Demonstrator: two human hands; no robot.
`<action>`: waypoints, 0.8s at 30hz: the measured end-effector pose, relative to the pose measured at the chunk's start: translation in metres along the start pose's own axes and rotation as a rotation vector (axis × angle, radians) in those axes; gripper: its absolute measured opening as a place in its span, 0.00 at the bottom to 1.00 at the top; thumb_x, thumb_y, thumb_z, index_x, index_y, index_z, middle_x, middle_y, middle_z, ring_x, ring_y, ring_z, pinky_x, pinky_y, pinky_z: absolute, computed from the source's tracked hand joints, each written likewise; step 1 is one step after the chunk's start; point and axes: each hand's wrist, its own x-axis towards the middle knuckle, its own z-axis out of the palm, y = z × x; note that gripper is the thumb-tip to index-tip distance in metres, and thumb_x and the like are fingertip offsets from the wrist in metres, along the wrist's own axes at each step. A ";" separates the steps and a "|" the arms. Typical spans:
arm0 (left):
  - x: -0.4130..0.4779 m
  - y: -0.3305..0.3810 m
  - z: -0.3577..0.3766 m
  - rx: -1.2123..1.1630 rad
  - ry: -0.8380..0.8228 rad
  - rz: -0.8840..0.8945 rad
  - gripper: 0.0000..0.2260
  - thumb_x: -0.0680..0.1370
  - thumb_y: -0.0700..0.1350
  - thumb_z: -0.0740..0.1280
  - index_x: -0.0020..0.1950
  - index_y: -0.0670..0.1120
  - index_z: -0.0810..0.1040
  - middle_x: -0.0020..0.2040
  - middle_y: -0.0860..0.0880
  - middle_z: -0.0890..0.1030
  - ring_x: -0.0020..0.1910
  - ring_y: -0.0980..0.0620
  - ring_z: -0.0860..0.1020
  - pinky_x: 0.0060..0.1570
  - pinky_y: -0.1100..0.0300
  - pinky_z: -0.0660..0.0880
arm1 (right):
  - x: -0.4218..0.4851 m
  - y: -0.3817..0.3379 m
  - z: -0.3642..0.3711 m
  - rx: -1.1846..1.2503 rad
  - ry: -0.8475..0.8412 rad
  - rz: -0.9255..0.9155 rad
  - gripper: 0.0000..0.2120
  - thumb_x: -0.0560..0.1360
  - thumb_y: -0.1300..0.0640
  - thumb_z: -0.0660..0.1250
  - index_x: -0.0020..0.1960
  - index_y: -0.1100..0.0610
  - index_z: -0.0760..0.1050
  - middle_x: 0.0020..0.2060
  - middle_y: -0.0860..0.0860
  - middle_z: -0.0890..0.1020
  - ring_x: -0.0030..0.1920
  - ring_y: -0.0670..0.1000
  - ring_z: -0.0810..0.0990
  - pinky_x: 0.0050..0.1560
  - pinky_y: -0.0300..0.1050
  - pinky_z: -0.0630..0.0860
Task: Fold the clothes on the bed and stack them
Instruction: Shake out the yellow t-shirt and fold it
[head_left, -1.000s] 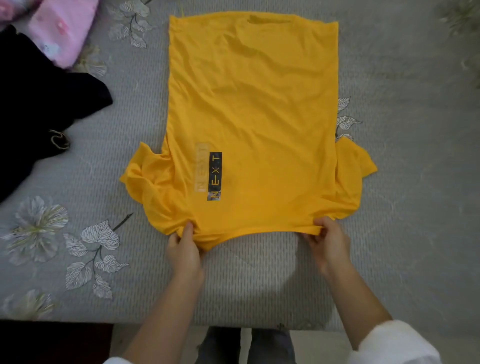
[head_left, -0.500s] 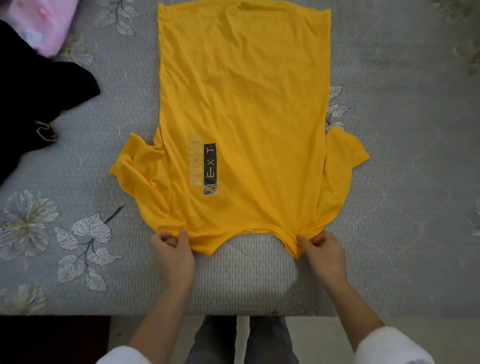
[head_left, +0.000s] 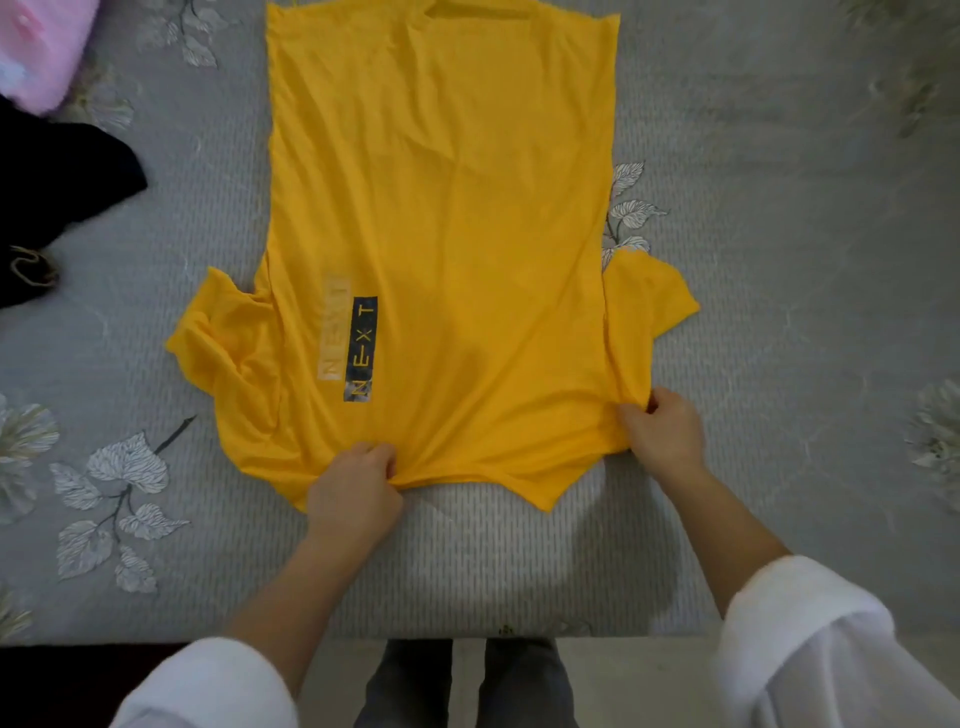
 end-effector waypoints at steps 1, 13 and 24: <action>-0.002 0.001 -0.002 0.029 -0.022 -0.020 0.05 0.72 0.39 0.61 0.42 0.49 0.71 0.45 0.51 0.74 0.48 0.49 0.73 0.35 0.58 0.63 | 0.001 0.002 -0.005 -0.032 -0.080 0.063 0.11 0.72 0.59 0.67 0.33 0.59 0.70 0.28 0.54 0.74 0.31 0.55 0.74 0.28 0.43 0.65; 0.025 0.129 0.024 -0.054 0.108 0.446 0.29 0.80 0.58 0.56 0.78 0.54 0.49 0.78 0.46 0.41 0.77 0.47 0.40 0.74 0.51 0.44 | 0.071 -0.029 -0.049 0.396 -0.027 0.181 0.16 0.76 0.50 0.66 0.37 0.60 0.76 0.34 0.57 0.82 0.33 0.54 0.82 0.34 0.46 0.79; 0.030 0.155 0.050 0.197 -0.099 0.439 0.49 0.68 0.74 0.58 0.66 0.61 0.19 0.67 0.45 0.18 0.68 0.41 0.22 0.70 0.38 0.37 | 0.075 0.044 -0.093 0.512 0.369 0.279 0.08 0.75 0.60 0.62 0.43 0.65 0.75 0.39 0.59 0.78 0.35 0.52 0.76 0.39 0.51 0.75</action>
